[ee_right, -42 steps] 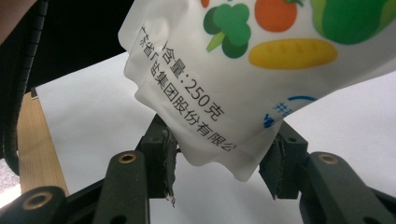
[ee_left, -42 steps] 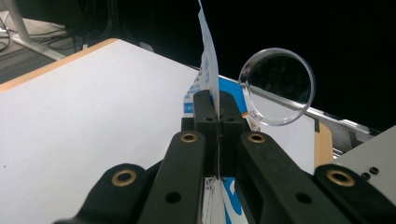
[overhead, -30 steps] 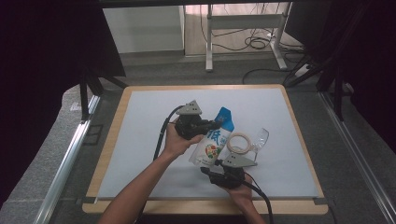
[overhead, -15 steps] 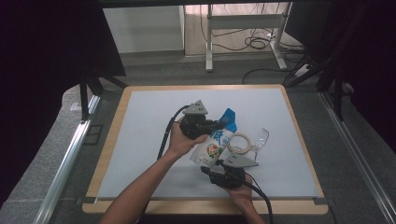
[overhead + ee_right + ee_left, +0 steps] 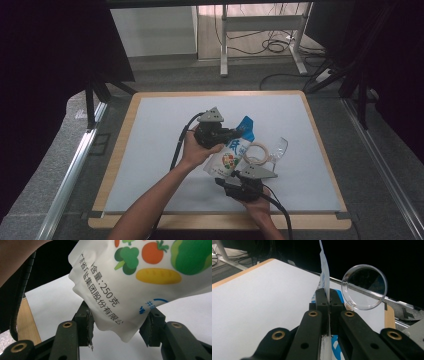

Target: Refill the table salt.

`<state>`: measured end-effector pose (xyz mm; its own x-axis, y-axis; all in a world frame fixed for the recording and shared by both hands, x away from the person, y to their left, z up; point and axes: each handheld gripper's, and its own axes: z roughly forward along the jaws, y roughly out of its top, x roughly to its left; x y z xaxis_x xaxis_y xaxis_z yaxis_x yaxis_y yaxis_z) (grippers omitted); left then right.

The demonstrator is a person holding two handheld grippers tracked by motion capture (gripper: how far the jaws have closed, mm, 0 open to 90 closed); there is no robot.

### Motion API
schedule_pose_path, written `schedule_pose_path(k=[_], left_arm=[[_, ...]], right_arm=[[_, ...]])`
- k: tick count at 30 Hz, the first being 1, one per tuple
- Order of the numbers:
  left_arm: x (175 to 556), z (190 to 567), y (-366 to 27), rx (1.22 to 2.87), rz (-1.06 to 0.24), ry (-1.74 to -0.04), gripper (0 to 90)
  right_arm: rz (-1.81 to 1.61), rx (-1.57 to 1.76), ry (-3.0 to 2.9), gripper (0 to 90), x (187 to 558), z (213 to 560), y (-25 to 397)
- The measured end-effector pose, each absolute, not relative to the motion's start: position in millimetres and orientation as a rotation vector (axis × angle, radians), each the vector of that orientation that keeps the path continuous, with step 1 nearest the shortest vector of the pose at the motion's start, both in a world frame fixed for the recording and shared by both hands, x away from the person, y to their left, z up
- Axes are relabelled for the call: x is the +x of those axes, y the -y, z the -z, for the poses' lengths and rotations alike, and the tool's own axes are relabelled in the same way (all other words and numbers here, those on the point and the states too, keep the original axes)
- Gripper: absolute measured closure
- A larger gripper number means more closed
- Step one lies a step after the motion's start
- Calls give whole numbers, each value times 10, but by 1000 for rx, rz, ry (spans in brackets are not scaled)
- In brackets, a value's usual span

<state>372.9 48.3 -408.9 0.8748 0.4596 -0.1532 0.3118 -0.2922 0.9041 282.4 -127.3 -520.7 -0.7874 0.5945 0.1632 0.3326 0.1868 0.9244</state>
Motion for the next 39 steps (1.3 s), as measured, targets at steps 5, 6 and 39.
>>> schedule_pose_path(k=[5, 6, 39], left_arm=[[3737, 4066, -496, 1895, -152, -571, 900], [3736, 4063, -493, 1896, -152, -571, 900], [3861, 4141, -324, 1940, -130, -559, 899]], right_arm=[[-1653, 889, -2227, 513, 2815, 5187, 1252], [-1655, 890, -2227, 513, 2808, 5180, 1248], [-1726, 934, -2231, 513, 2801, 5198, 1361]])
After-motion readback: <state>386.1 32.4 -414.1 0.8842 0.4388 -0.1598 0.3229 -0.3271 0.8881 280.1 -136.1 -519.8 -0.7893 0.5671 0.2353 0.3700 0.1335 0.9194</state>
